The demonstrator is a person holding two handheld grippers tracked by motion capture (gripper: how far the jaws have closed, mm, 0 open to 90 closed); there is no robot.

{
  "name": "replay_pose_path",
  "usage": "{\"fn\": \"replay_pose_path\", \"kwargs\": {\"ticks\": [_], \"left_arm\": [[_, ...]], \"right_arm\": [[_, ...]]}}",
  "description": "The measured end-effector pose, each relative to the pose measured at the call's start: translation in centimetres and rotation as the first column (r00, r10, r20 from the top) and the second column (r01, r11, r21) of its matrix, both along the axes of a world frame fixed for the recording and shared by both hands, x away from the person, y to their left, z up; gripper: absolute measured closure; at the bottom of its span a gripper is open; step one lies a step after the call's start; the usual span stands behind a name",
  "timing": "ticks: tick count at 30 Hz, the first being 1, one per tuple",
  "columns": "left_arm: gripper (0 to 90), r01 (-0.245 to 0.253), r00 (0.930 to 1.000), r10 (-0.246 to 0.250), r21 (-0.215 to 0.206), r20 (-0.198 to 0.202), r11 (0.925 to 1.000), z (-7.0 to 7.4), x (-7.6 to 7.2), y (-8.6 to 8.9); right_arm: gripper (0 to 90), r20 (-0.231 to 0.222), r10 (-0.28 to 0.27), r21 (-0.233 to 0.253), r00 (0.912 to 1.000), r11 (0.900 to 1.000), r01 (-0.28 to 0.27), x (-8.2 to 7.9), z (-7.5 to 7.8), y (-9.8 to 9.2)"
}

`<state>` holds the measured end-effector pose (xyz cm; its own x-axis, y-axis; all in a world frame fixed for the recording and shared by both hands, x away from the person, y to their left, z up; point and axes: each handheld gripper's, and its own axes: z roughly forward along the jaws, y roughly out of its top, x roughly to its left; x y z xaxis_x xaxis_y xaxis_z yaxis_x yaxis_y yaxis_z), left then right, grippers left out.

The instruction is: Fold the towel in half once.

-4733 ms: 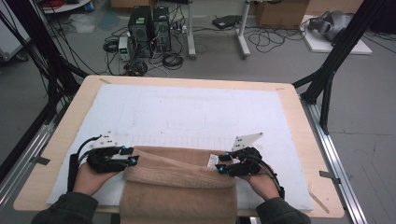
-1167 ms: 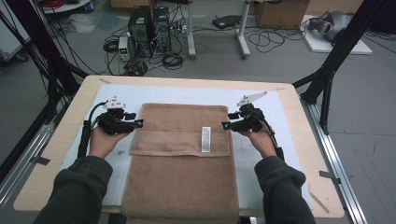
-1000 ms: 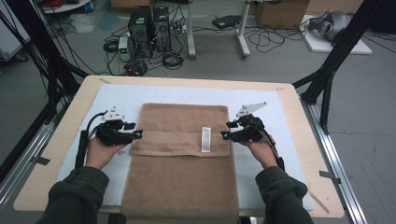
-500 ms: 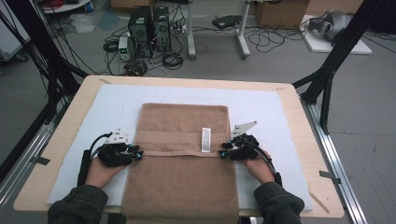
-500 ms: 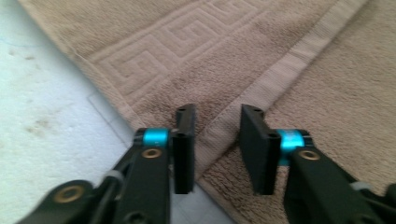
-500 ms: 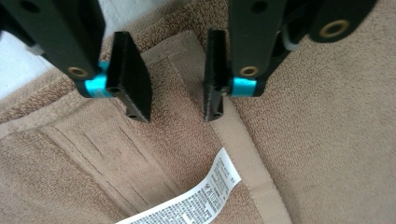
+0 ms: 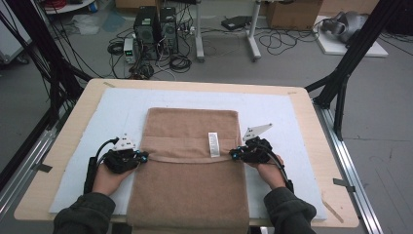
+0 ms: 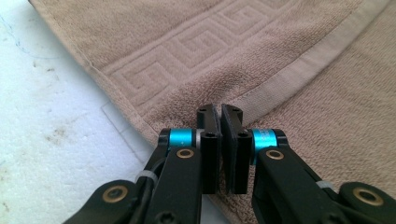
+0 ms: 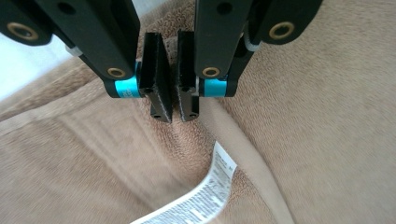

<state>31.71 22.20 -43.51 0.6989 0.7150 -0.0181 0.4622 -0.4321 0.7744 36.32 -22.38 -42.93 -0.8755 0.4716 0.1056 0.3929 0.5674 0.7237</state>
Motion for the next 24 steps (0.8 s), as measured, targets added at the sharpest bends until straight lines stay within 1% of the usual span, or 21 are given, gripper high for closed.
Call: {"fn": "replay_pose_path", "kwargs": {"ticks": [2, 3, 4, 5, 6, 7, 10, 11, 12, 13, 15, 16, 17, 18, 19, 20, 21, 22, 23, 24], "left_arm": [[86.0, 0.002, 1.0, -0.002, -0.021, 0.009, 0.9998, 0.6, -0.1, 0.1], [85.9, 0.003, 0.9999, -0.002, -0.032, 0.017, 0.9995, 0.9, -0.2, 0.1], [86.0, 0.0, 0.9995, 0.001, -0.047, 0.031, 0.9989, 1.3, -0.4, 0.1], [86.0, 0.006, 0.9991, -0.003, -0.064, 0.042, 0.9979, 1.6, -0.6, 0.2], [86.1, 0.009, 0.9989, -0.005, -0.072, 0.047, 0.9974, 1.9, -0.8, 0.2], [86.1, 0.018, 0.9986, -0.014, -0.068, 0.051, 0.9976, 2.2, -1.1, 0.2], [86.0, 0.035, 0.9979, -0.031, -0.072, 0.057, 0.9968, 2.8, -2.2, 0.4], [86.0, 0.039, 0.9974, -0.035, -0.07, 0.063, 0.9968, 3.0, -2.6, 0.4], [86.0, 0.041, 0.9971, -0.036, -0.068, 0.066, 0.9968, 3.1, -3.0, 0.4], [86.1, 0.044, 0.9971, -0.039, -0.069, 0.066, 0.9967, 3.2, -3.6, 0.4], [86.2, 0.052, 0.9957, -0.046, -0.068, 0.08, 0.9963, 3.3, -5.0, 0.4], [86.2, 0.05, 0.9949, -0.043, -0.067, 0.091, 0.9965, 3.3, -5.9, 0.5], [86.2, 0.055, 0.9934, -0.048, -0.068, 0.105, 0.9962, 3.3, -6.8, 0.7], [86.2, 0.057, 0.9927, -0.047, -0.082, 0.111, 0.995, 3.3, -7.8, 0.8], [86.2, 0.06, 0.9927, -0.05, -0.09, 0.11, 0.9942, 3.2, -8.7, 1.0], [86.2, 0.065, 0.993, -0.056, -0.088, 0.104, 0.994, 3.1, -9.6, 1.1], [86.2, 0.068, 0.993, -0.06, -0.08, 0.102, 0.9944, 2.9, -10.5, 1.1], [86.3, 0.075, 0.9927, -0.068, -0.066, 0.1, 0.995, 2.8, -11.4, 1.2], [86.3, 0.083, 0.9932, -0.078, -0.061, 0.087, 0.9946, 2.7, -12.2, 1.2], [86.2, 0.085, 0.9932, -0.08, -0.054, 0.084, 0.995, 2.5, -13.0, 1.2]], "right_arm": [[84.9, 0.009, -0.005, 0.009, 0.9999, 1.0, 0.005, -0.2, 0.5, -0.4], [84.9, 0.01, -0.004, 0.026, 0.9999, 1.0, 0.004, -0.2, 0.8, -0.6], [84.9, 0.01, -0.005, 0.041, 0.9999, 0.999, 0.005, -0.3, 1.1, -0.8], [84.9, 0.016, -0.005, 0.046, 0.9999, 0.999, 0.004, -0.5, 1.5, -0.9], [84.9, 0.027, -0.003, 0.048, 0.9996, 0.999, 0.001, -0.6, 1.8, -1.0], [84.9, 0.03, 0.002, 0.048, 0.9995, 0.999, -0.003, -0.8, 2.1, -1.1], [84.9, 0.043, 0.018, 0.055, 0.9989, 0.998, -0.02, -1.9, 3.2, -1.4], [84.9, 0.059, 0.029, 0.059, 0.9979, 0.998, -0.032, -2.2, 3.4, -1.5], [84.9, 0.063, 0.031, 0.064, 0.9975, 0.997, -0.035, -2.7, 3.7, -1.6], [84.9, 0.067, 0.04, 0.068, 0.997, 0.997, -0.045, -3.3, 4.0, -1.5], [84.9, 0.081, 0.064, 0.051, 0.9946, 0.996, -0.068, -4.5, 4.3, -1.4], [84.9, 0.079, 0.079, 0.061, 0.9937, 0.995, -0.084, -5.2, 4.4, -1.5], [84.9, 0.067, 0.101, 0.074, 0.9927, 0.992, -0.106, -5.9, 4.5, -1.5], [84.8, 0.059, 0.116, 0.073, 0.9915, 0.99, -0.121, -6.5, 4.4, -1.6], [84.8, 0.051, 0.132, 0.071, 0.99, 0.988, -0.135, -7.2, 4.4, -1.6], [84.8, 0.049, 0.149, 0.064, 0.9877, 0.986, -0.152, -8.0, 4.2, -1.5], [84.8, 0.05, 0.164, 0.053, 0.9852, 0.985, -0.166, -8.7, 4.2, -1.4], [84.8, 0.037, 0.181, 0.053, 0.9827, 0.982, -0.183, -9.5, 4.1, -1.3], [84.8, 0.034, 0.2, 0.048, 0.9792, 0.978, -0.202, -10.2, 4.0, -1.2], [84.8, 0.032, 0.214, 0.043, 0.9762, 0.975, -0.216, -11.0, 4.0, -1.0]]}}
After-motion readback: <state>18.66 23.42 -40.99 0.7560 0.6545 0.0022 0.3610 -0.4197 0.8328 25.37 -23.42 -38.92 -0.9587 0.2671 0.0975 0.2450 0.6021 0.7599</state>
